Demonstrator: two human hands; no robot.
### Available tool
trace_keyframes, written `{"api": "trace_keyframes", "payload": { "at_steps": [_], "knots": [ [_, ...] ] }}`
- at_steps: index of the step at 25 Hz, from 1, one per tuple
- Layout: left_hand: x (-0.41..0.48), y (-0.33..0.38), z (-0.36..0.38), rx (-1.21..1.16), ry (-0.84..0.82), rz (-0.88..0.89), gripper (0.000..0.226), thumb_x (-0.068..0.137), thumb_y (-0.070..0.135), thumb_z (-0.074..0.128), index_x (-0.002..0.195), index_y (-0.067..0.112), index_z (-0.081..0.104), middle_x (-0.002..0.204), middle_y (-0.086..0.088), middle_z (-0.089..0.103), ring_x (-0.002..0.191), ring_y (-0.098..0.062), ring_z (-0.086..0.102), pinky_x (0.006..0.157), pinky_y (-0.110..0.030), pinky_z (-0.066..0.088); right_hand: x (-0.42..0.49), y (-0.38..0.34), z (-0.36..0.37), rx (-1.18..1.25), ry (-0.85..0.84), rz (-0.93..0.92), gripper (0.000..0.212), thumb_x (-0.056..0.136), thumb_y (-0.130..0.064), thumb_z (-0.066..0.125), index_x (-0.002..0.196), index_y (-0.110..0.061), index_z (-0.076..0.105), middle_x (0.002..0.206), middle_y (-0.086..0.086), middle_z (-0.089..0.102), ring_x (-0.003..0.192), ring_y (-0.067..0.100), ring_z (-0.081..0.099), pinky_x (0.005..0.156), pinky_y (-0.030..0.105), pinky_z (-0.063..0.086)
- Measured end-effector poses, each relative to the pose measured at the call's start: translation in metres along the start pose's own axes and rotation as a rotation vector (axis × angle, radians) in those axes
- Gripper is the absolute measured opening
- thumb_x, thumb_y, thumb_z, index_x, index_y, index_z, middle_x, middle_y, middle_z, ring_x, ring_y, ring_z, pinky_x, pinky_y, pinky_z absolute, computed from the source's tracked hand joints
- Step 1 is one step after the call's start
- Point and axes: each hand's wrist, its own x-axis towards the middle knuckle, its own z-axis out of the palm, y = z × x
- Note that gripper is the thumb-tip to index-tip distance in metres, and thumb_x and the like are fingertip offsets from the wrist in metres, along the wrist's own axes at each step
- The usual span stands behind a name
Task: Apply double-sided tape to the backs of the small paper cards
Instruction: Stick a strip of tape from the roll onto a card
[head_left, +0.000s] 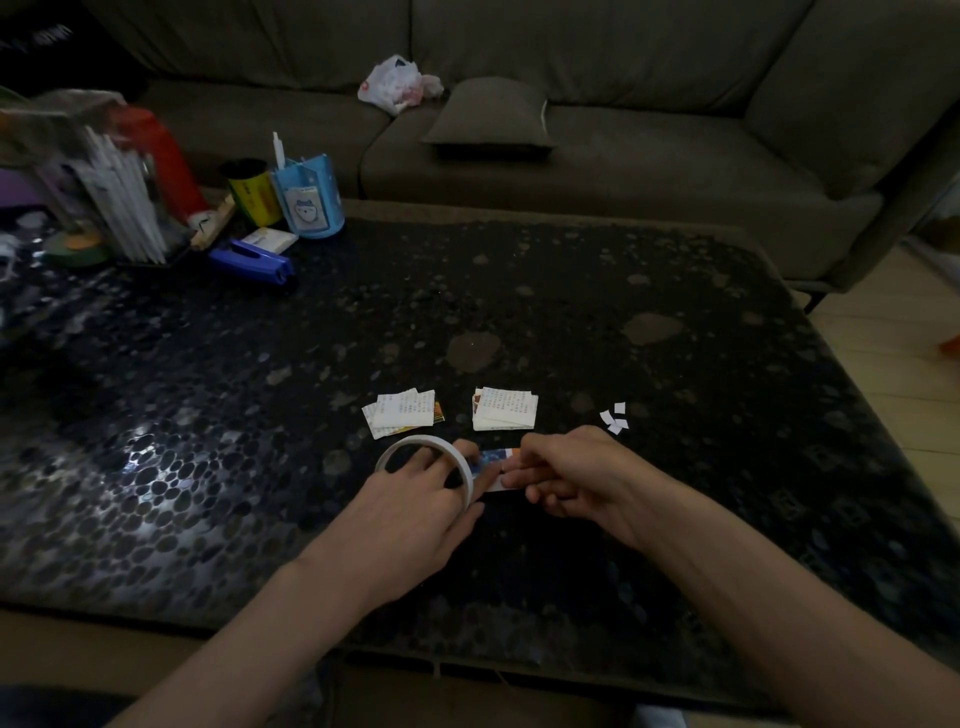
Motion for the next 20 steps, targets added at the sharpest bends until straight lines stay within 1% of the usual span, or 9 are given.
{"api": "trace_keyframes", "payload": {
  "at_steps": [4, 6, 8, 10, 13, 14, 16, 18, 20],
  "knots": [
    [0.002, 0.004, -0.002, 0.034, -0.002, -0.007, 0.057, 0.109, 0.05, 0.021, 0.162, 0.032, 0.026, 0.168, 0.002, 0.024, 0.142, -0.019, 0.041, 0.088, -0.037, 0.053, -0.006, -0.002, 0.0, 0.043, -0.021, 0.0, 0.019, 0.096, -0.017, 0.062, 0.105, -0.005, 0.074, 0.087, 0.009, 0.082, 0.056, 0.011, 0.066, 0.051, 0.021, 0.048],
    [0.002, 0.005, -0.003, 0.023, -0.012, -0.005, 0.057, 0.109, 0.05, 0.021, 0.163, 0.033, 0.022, 0.168, 0.003, 0.021, 0.143, -0.019, 0.04, 0.092, -0.038, 0.053, -0.007, -0.005, -0.006, 0.029, 0.033, -0.003, 0.015, 0.097, -0.019, 0.064, 0.105, -0.009, 0.073, 0.084, 0.006, 0.081, 0.058, 0.011, 0.067, 0.05, 0.022, 0.049],
    [0.002, 0.005, -0.004, 0.006, -0.03, -0.007, 0.058, 0.109, 0.05, 0.021, 0.164, 0.034, 0.016, 0.168, 0.003, 0.018, 0.142, -0.019, 0.039, 0.094, -0.038, 0.053, -0.005, -0.005, -0.015, -0.006, 0.101, -0.053, 0.01, 0.1, -0.021, 0.063, 0.105, -0.015, 0.07, 0.082, 0.002, 0.081, 0.061, 0.01, 0.067, 0.05, 0.022, 0.05],
    [0.003, 0.005, -0.005, 0.01, -0.048, -0.016, 0.058, 0.11, 0.05, 0.023, 0.164, 0.033, 0.015, 0.167, 0.003, 0.017, 0.141, -0.019, 0.04, 0.095, -0.039, 0.054, -0.003, 0.0, -0.018, -0.159, 0.129, -0.188, 0.011, 0.103, -0.022, 0.063, 0.11, -0.024, 0.071, 0.09, -0.003, 0.079, 0.07, 0.007, 0.068, 0.057, 0.021, 0.053],
    [0.006, 0.011, -0.006, 0.064, -0.057, -0.017, 0.057, 0.11, 0.047, 0.027, 0.163, 0.026, 0.026, 0.167, -0.002, 0.024, 0.137, -0.022, 0.047, 0.089, -0.041, 0.056, 0.001, 0.017, -0.018, -0.631, 0.198, -0.602, 0.023, 0.099, -0.022, 0.067, 0.119, -0.033, 0.072, 0.103, -0.015, 0.07, 0.087, -0.002, 0.065, 0.08, 0.019, 0.056],
    [0.007, 0.013, -0.006, 0.082, -0.051, -0.019, 0.056, 0.11, 0.046, 0.029, 0.161, 0.022, 0.033, 0.166, -0.004, 0.03, 0.134, -0.023, 0.051, 0.086, -0.041, 0.057, 0.002, 0.021, -0.018, -0.741, 0.212, -0.716, 0.026, 0.099, -0.022, 0.068, 0.122, -0.034, 0.072, 0.105, -0.017, 0.069, 0.089, -0.004, 0.063, 0.083, 0.017, 0.054],
    [0.007, 0.015, -0.007, 0.109, -0.037, -0.021, 0.054, 0.109, 0.044, 0.034, 0.153, 0.017, 0.048, 0.157, -0.006, 0.046, 0.125, -0.023, 0.06, 0.078, -0.041, 0.06, 0.003, 0.027, -0.02, -0.866, 0.214, -0.828, 0.032, 0.098, -0.024, 0.066, 0.128, -0.037, 0.069, 0.109, -0.017, 0.065, 0.091, -0.004, 0.059, 0.085, 0.018, 0.051],
    [0.005, 0.015, -0.008, 0.127, -0.012, 0.002, 0.051, 0.105, 0.042, 0.039, 0.14, 0.014, 0.063, 0.144, -0.007, 0.061, 0.113, -0.023, 0.068, 0.07, -0.042, 0.061, 0.006, 0.032, -0.02, -0.935, 0.205, -0.887, 0.034, 0.099, -0.027, 0.064, 0.131, -0.038, 0.068, 0.109, -0.017, 0.06, 0.094, -0.002, 0.055, 0.088, 0.024, 0.052],
    [0.003, 0.015, -0.008, 0.139, 0.002, 0.022, 0.051, 0.102, 0.041, 0.04, 0.133, 0.013, 0.069, 0.138, -0.008, 0.066, 0.107, -0.024, 0.071, 0.064, -0.042, 0.062, 0.007, 0.037, -0.019, -0.978, 0.203, -0.931, 0.033, 0.1, -0.031, 0.061, 0.132, -0.04, 0.067, 0.109, -0.017, 0.055, 0.098, 0.0, 0.051, 0.089, 0.026, 0.051]
  ]
}}
